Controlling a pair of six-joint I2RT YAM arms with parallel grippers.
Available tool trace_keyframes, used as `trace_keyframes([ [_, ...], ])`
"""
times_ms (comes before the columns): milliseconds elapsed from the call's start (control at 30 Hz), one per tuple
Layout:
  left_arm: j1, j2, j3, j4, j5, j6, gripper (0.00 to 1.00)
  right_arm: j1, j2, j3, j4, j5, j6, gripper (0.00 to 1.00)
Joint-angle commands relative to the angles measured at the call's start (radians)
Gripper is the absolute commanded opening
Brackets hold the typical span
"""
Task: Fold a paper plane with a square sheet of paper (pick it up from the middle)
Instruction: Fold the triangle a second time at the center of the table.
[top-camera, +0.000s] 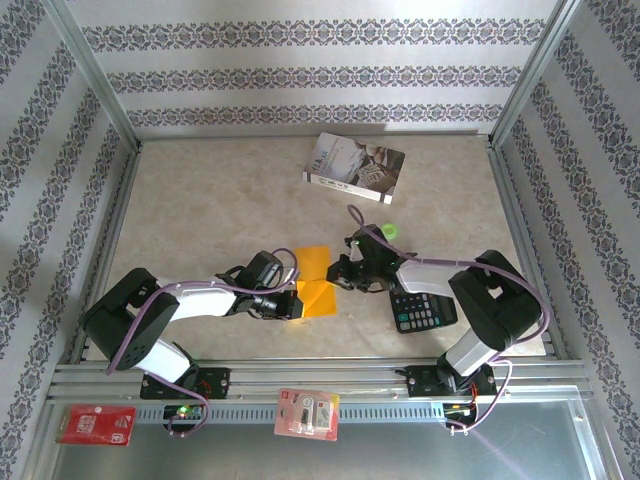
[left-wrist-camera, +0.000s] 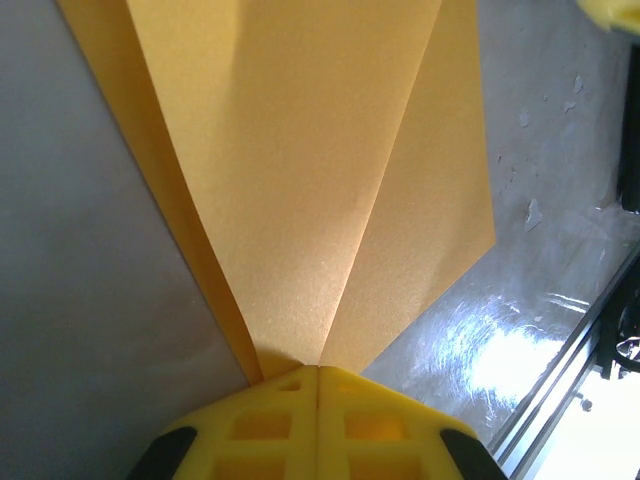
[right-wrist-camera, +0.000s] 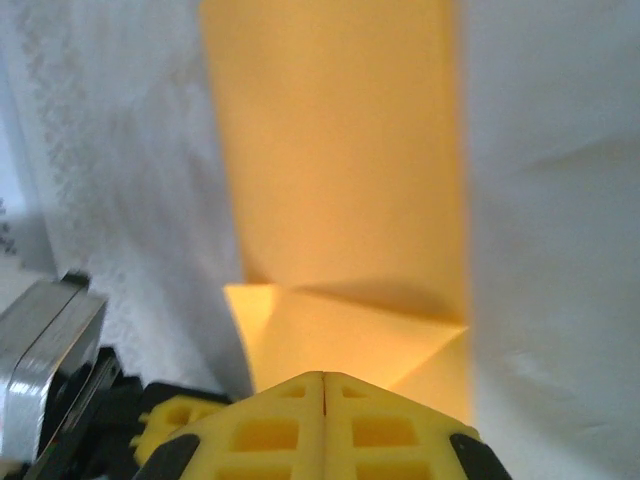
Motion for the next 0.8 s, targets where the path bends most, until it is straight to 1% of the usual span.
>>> trace_keyframes([
  [0,0.010,0.036,-0.063,-0.225,-0.136,0.016,0.00,0.058,0.005,-0.020,0.027,0.032,0.036,0.04],
  [267,0.010,0.034,-0.064,-0.226,-0.138,0.018,0.00,0.162,0.103,-0.008,0.146,0.018,0.122,0.04],
  [500,0.010,0.032,-0.067,-0.225,-0.143,0.018,0.00,0.190,0.133,-0.031,0.186,0.018,0.169,0.04],
  [667,0.010,0.030,-0.066,-0.229,-0.146,0.020,0.00,0.202,0.136,-0.046,0.184,0.026,0.193,0.04],
  [767,0.010,0.031,-0.067,-0.230,-0.145,0.019,0.00,0.203,0.140,-0.045,0.150,0.038,0.196,0.04],
])
